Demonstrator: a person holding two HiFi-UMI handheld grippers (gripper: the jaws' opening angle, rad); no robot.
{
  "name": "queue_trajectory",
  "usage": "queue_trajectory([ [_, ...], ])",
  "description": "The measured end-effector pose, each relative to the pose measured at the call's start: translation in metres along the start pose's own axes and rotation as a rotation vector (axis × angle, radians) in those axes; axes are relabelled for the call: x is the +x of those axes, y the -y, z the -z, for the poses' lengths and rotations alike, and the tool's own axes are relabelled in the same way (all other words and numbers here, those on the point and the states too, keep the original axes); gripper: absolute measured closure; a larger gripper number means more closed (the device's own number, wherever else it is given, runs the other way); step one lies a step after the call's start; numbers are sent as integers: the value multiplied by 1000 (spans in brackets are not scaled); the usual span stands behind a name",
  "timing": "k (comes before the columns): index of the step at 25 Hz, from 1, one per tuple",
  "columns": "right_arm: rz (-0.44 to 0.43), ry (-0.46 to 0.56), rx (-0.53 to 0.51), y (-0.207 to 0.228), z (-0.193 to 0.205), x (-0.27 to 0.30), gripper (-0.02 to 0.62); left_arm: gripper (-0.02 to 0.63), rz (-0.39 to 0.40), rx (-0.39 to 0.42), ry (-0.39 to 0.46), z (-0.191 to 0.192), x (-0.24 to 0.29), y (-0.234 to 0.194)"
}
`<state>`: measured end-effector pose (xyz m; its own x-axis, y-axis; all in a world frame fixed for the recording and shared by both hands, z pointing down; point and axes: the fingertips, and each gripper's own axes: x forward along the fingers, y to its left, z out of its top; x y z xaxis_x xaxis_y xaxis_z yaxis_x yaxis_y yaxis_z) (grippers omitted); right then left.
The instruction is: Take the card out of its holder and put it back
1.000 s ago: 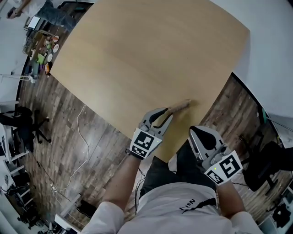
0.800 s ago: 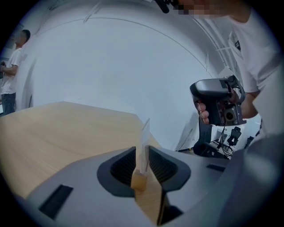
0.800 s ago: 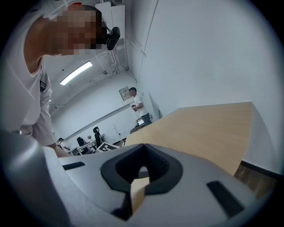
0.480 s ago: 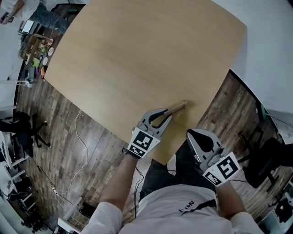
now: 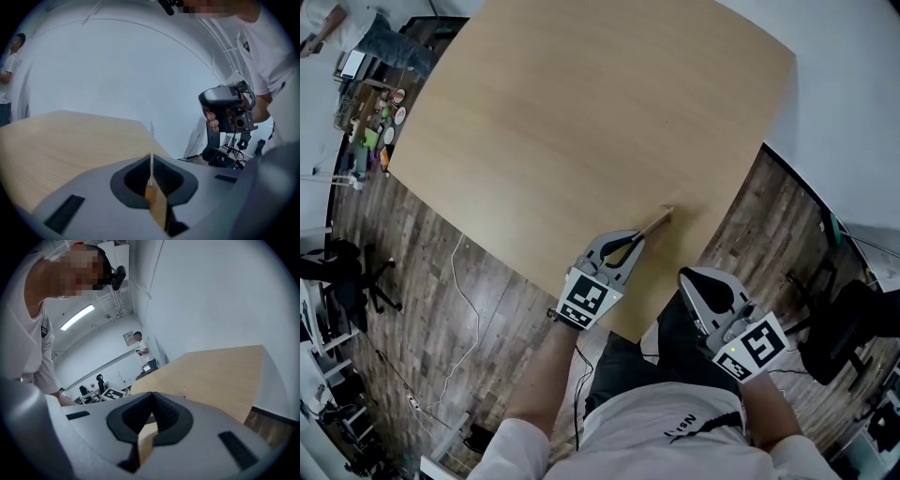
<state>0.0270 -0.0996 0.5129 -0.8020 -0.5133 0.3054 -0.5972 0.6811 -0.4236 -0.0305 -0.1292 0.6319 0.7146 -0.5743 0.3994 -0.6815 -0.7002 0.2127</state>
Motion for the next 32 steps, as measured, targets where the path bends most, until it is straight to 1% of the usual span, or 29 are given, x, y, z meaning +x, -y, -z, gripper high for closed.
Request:
queue_trajectory([
  [7,-4,28,-8,-8,-13,-3,583,581,-3,11,23,-25,-7,-4],
  [13,1,69,-17,-13,-31,-11,583,581,-20,12,49,-51,-18,0],
  [25,55,99,-62,-27,-69,-23,583,581,-21,-27,103,-125,-59,29],
  [32,60,141,-100,-46,-95,-38,583,581,-18,-48,156,-173,-93,44],
])
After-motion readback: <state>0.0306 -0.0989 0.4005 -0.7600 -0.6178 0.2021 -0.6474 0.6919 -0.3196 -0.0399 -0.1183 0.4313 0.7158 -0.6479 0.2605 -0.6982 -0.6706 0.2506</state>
